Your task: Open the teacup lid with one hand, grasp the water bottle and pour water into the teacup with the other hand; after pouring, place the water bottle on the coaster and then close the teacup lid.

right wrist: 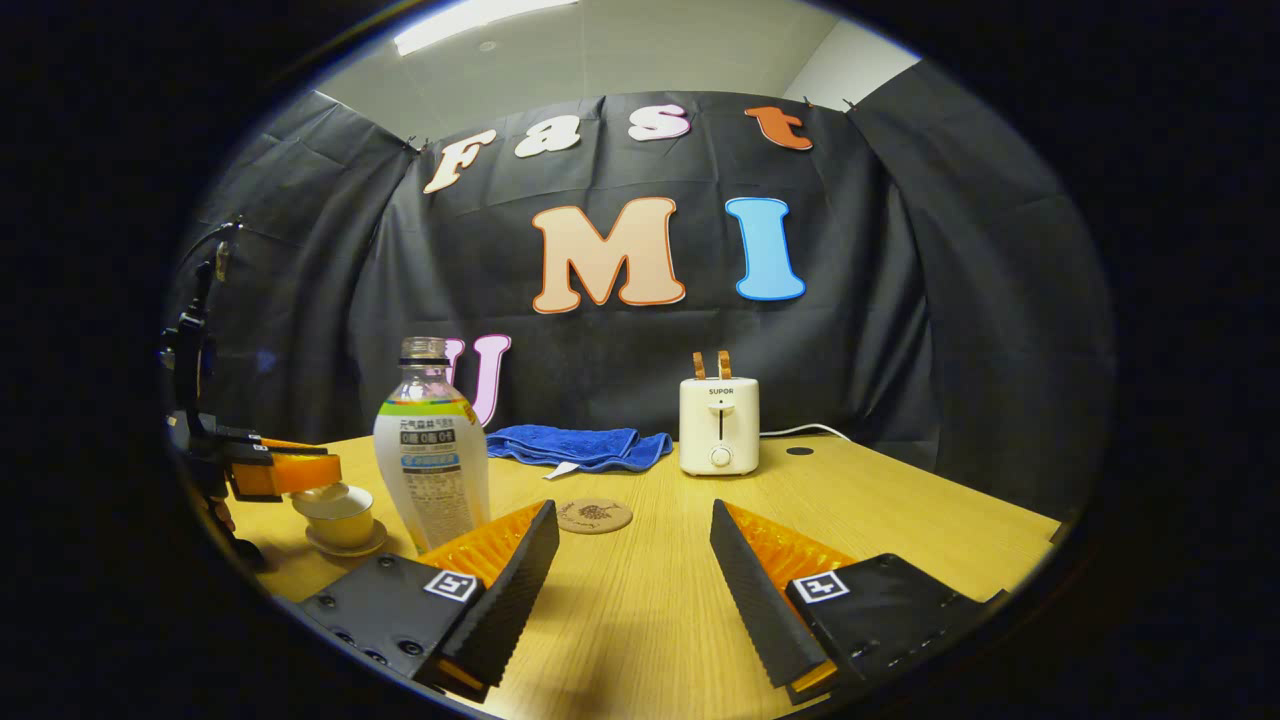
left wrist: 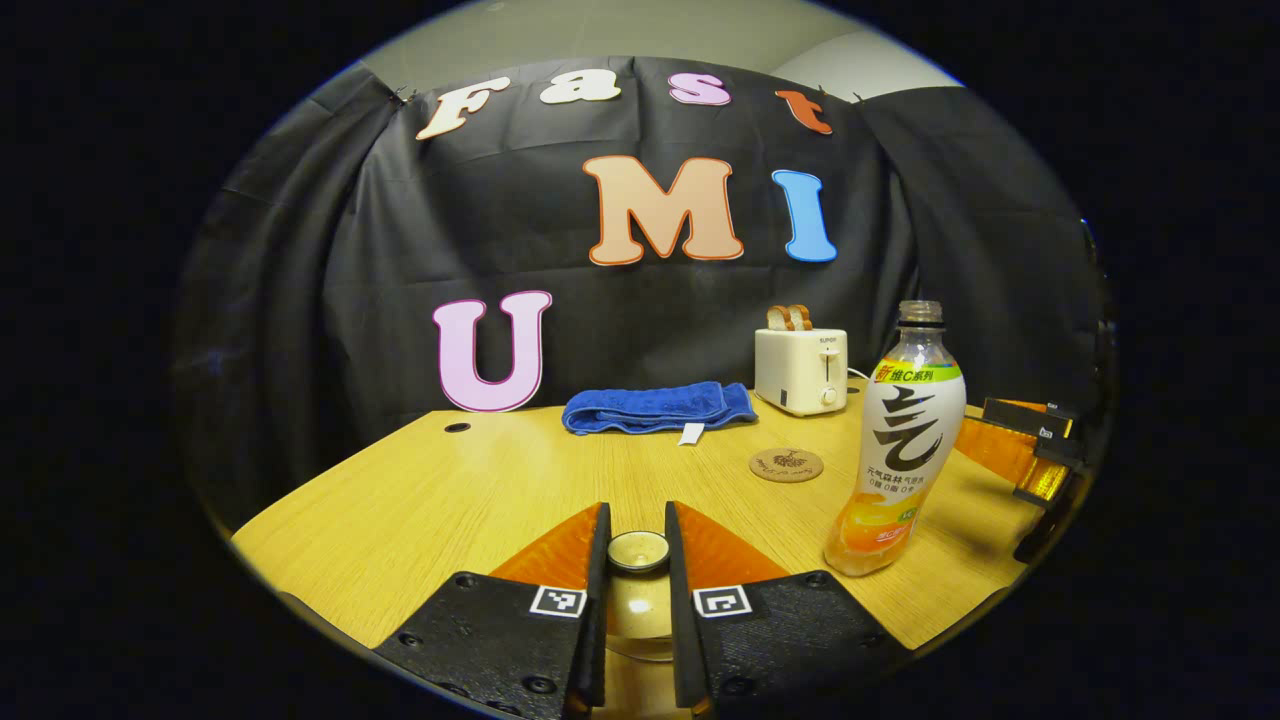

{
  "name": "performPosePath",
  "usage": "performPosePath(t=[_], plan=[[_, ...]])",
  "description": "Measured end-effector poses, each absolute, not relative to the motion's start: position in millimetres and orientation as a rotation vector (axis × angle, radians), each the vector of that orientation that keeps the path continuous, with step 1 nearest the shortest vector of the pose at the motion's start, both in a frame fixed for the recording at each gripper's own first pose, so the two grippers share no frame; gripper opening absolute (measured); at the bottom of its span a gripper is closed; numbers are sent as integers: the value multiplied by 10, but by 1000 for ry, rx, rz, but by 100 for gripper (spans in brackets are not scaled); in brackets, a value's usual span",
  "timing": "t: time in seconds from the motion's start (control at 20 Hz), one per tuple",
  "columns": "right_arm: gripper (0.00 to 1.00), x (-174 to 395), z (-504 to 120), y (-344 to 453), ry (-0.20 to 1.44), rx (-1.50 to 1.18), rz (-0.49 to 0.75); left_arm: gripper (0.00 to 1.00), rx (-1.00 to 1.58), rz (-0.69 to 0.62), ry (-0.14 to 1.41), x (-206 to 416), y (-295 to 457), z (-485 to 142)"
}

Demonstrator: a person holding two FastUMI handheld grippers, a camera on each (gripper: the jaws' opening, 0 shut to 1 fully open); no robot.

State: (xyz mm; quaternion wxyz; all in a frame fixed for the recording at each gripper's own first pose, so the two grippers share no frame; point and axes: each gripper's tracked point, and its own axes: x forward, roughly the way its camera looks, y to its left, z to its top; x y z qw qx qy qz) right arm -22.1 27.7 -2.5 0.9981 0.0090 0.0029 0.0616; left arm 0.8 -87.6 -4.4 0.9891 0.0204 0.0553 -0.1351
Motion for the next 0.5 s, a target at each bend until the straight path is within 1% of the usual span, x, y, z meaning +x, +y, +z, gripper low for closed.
performPosePath(t=[0.2, 0.25, 0.3, 0.35, 0.45, 0.5], plan=[[97, -377, -37, 510, 15, 34, 200, 24, 35, -245, 80, -70, -749, 90], [94, -412, -43, 575, 19, 33, 220, 24, 32, -237, 74, -89, -714, 113], [100, -436, -49, 643, 22, 31, 238, 24, 32, -231, 69, -109, -685, 129], [97, -456, -54, 704, 21, 25, 249, 24, 31, -224, 65, -127, -655, 142], [99, -478, -50, 802, 17, 11, 268, 24, 25, -210, 67, -162, -584, 136], [97, -482, -58, 858, 17, 9, 278, 24, 19, -206, 69, -183, -548, 131]])
